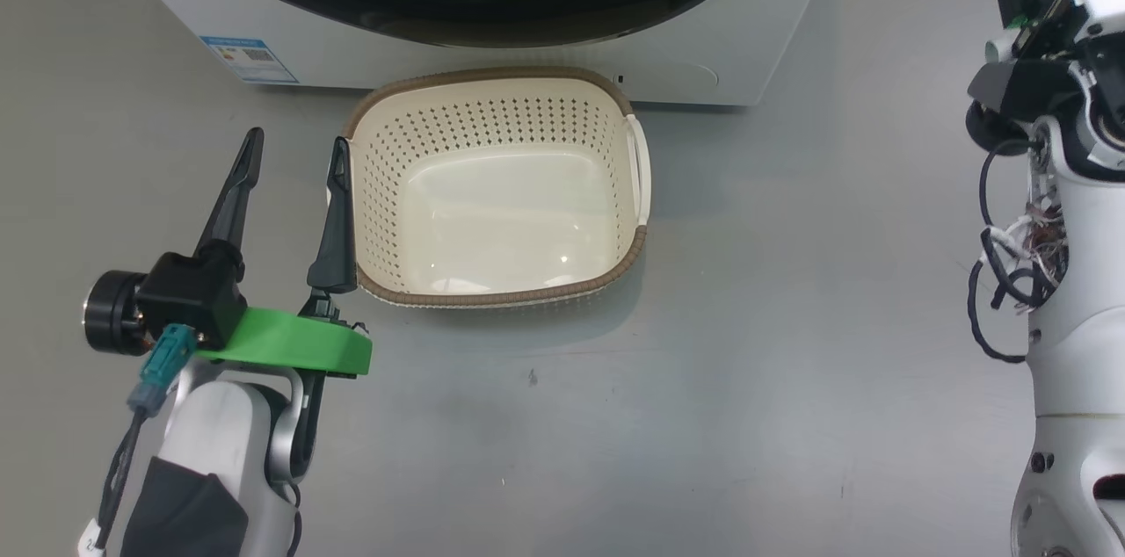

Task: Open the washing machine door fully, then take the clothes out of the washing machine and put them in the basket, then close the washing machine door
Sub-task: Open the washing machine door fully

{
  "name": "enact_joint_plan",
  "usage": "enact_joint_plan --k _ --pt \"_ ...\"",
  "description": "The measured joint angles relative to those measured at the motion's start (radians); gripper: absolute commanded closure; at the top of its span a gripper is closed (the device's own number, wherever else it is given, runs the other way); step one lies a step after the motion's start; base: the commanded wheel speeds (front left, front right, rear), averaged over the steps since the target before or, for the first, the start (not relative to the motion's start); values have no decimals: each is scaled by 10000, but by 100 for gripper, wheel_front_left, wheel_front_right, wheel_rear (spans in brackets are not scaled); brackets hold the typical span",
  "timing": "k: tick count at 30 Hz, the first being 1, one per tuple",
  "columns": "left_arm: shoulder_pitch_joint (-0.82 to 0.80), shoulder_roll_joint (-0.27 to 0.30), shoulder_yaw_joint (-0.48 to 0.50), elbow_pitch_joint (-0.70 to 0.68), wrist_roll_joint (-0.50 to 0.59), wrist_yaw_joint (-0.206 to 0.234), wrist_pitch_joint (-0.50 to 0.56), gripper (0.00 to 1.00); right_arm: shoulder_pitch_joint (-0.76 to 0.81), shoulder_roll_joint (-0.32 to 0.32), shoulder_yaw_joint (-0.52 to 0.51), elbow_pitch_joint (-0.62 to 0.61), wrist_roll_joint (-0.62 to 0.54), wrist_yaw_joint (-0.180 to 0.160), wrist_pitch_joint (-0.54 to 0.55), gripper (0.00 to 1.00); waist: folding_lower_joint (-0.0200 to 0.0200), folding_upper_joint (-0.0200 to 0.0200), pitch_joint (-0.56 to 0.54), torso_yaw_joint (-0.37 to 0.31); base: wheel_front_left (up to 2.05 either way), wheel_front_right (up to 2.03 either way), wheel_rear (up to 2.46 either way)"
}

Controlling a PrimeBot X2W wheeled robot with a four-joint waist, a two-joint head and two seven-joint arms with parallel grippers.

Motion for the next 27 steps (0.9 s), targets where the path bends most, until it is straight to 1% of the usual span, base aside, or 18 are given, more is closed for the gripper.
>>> enact_joint_plan --k 4,5,11,21,27 --pt "-186 -21 -13 -79 -33 -79 -2 0 -762 -19 67 82 115 -104 282 100 0 0 298 112 0 0 0" --pt "-234 -29 -40 -77 -50 -86 -2 0 -928 -27 86 111 115 -174 351 100 0 0 373 142 0 0 0" --pt "-600 -86 -238 -79 -50 -165 -2 0 -1732 -251 224 384 111 -407 640 100 0 0 773 371 0 0 0" --pt "-891 -157 -349 36 -56 -219 -2 0 -2685 -385 669 1070 2 -525 1187 100 1 0 1167 844 0 0 0" --pt "-921 -178 -353 117 -58 -221 -2 0 -3073 -447 771 1390 -46 -575 1269 100 0 0 1275 997 0 0 0"
